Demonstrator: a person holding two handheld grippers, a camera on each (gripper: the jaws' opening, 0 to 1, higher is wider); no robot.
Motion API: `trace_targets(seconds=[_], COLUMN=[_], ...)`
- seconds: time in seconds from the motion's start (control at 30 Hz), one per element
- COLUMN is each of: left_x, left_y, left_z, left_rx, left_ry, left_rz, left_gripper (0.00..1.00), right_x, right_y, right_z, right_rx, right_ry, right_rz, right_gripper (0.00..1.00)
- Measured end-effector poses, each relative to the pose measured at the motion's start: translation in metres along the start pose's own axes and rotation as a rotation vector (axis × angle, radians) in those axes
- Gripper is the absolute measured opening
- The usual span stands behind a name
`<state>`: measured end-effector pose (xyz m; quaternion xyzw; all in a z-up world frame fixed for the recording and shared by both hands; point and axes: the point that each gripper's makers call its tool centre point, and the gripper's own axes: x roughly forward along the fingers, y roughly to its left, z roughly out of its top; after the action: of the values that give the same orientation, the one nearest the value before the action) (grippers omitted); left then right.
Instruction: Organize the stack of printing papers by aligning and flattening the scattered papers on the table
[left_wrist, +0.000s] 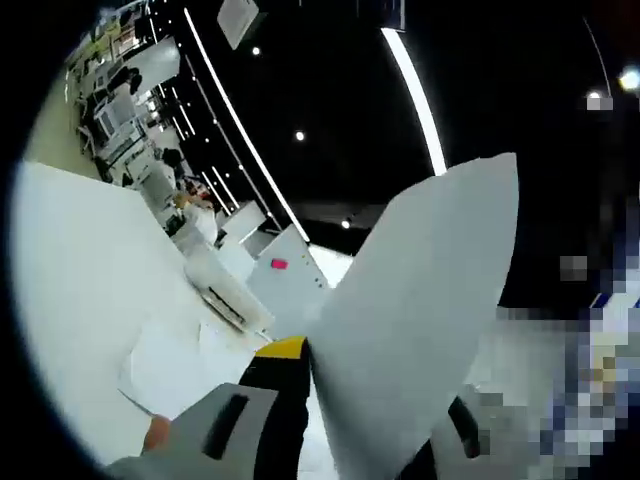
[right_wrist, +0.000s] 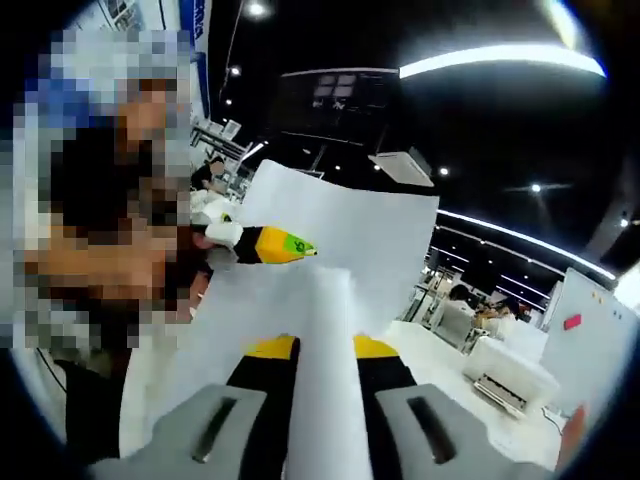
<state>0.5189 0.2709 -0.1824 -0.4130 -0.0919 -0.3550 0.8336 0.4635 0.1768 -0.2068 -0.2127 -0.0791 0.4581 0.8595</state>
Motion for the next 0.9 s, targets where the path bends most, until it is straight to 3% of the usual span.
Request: trace_targets(seconds=[0.33,0.53,0.7,0.9], left_x=[0.002,-0.001,-0.005,-0.007], left_y=[-0.005,-0.008,-0.009,-0.015], left_z=[0.013,0.011,0.010,0.010], left_rx=[-0.041,-0.009,0.070,0.106], left_ry=[-0.060,-0.026,-0.014,0.006], left_rz=[-0.010,-0.027,-0.024,-0.036], left_gripper=[0.17,0.11,0.10,0.10], right_x=[0.001,-0.002,-0.003,-0.007], right_y=[0.014,0.013,0.017,0.022], right_z=[0.009,0.008,0.007,0.010], right_rx=[-0.030,-0.022,-0.026,-0.025], right_ry=[-0.021,-0.030,-0.030,-0.046], right_rz=[0.032,0.040,0.063,0.085], right_gripper=[0.13,0.16,0.17,0.19])
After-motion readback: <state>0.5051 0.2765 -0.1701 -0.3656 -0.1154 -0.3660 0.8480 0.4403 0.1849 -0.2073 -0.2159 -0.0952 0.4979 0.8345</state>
